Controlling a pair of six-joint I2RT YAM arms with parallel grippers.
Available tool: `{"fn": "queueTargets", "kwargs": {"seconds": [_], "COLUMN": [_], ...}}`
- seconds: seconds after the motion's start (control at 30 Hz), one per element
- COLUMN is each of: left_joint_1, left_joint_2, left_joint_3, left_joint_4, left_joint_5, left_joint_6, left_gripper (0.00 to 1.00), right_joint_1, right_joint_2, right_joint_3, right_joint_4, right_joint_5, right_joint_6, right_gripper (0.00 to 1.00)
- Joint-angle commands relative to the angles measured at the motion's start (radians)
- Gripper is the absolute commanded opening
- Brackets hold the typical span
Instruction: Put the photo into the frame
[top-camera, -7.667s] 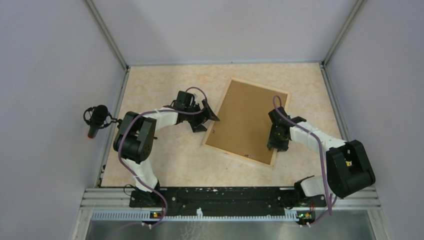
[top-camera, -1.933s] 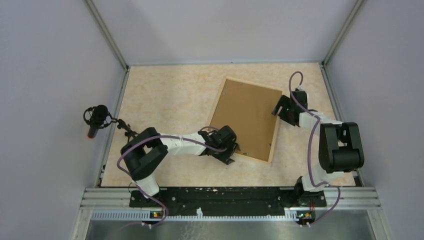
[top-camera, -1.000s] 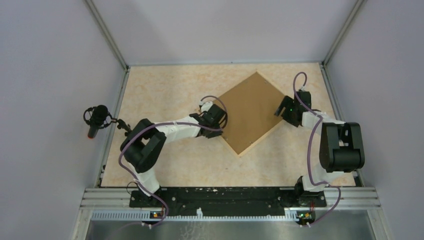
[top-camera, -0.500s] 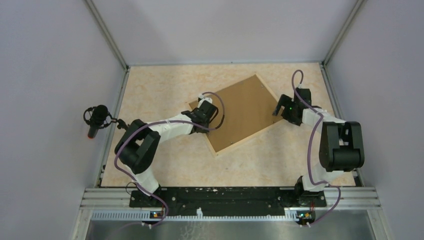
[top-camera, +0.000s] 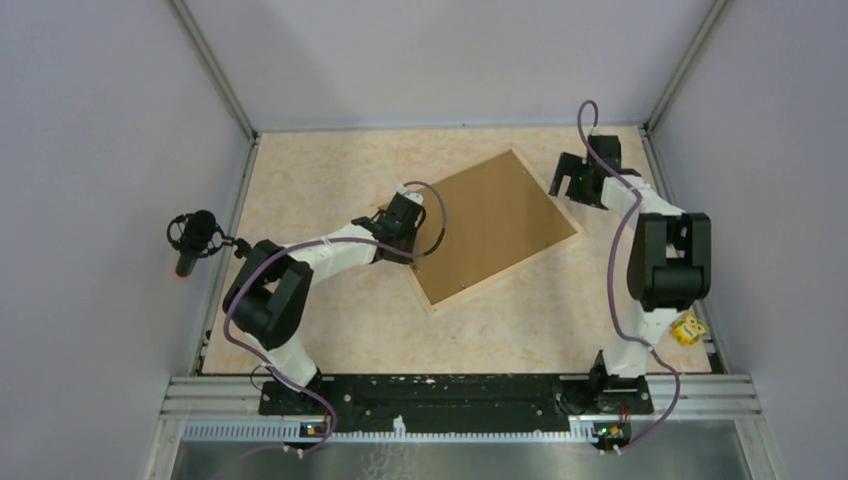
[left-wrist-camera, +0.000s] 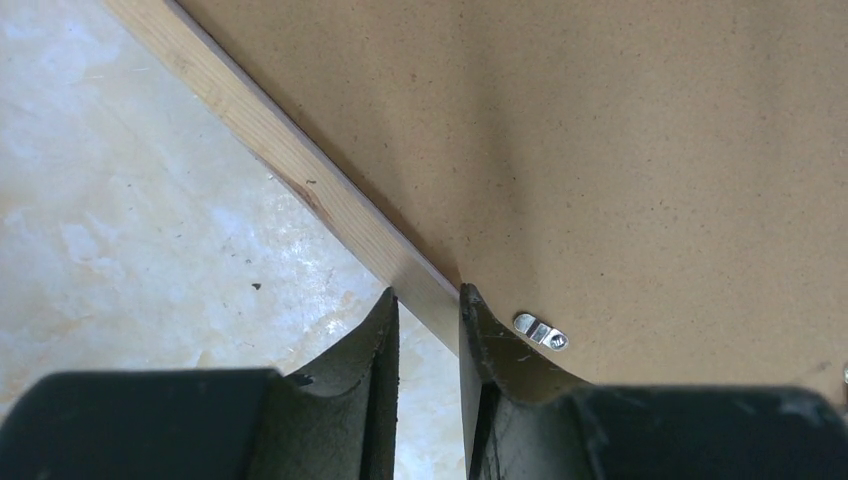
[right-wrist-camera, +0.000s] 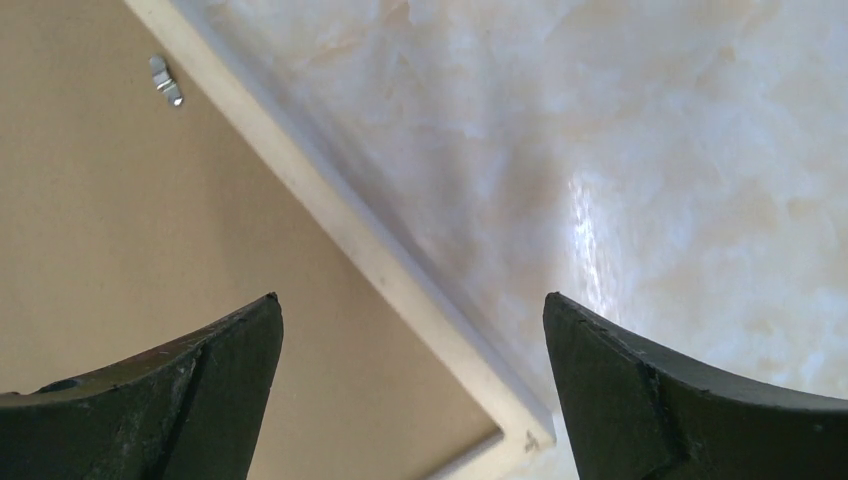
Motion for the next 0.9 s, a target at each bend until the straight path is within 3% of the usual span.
{"fn": "queueTargets", "kwargs": {"seconds": [0.0, 0.13, 0.33, 0.57, 0.73, 0.87], "left_joint_1": [0.083, 0.137, 0.200, 0.260, 0.298, 0.299], "left_joint_2": [0.126, 0.126, 0.102, 0.153, 0.100, 0.090], "left_joint_3": [0.020, 0.048, 0.037, 0.056, 0.053, 0.083], "left_joint_4": [-0.255, -0.281, -0.240, -0.154, -0.105, -0.058], "left_joint_5": [0.169, 0.290, 0.423, 0.601, 0.650, 0.648], "left_joint_6": [0.084, 0.094, 0.071, 0.026, -0.045, -0.130], "left_gripper": [0.00, 0.11, 0.48, 0.57, 0.68, 0.77], "right_joint_1": [-0.002, -0.002, -0.002, -0.002, -0.002, -0.001], "right_joint_2": [0.143, 0.215, 0.152, 0.059, -0.140, -0.330], "right_joint_3": [0.136, 0.187, 0.083, -0.122, -0.346, -0.436], "right_joint_4": [-0.048, -0.067, -0.023, 0.039, 0.089, 0.080], "right_joint_5": [0.007, -0.074, -0.133, -0.196, -0.235, -0.263], "right_joint_6": [-0.051, -0.040, -0.001, 0.041, 0.077, 0.073], "right_gripper": [0.99, 0.98, 0.90, 0.70, 0.69, 0.78]}}
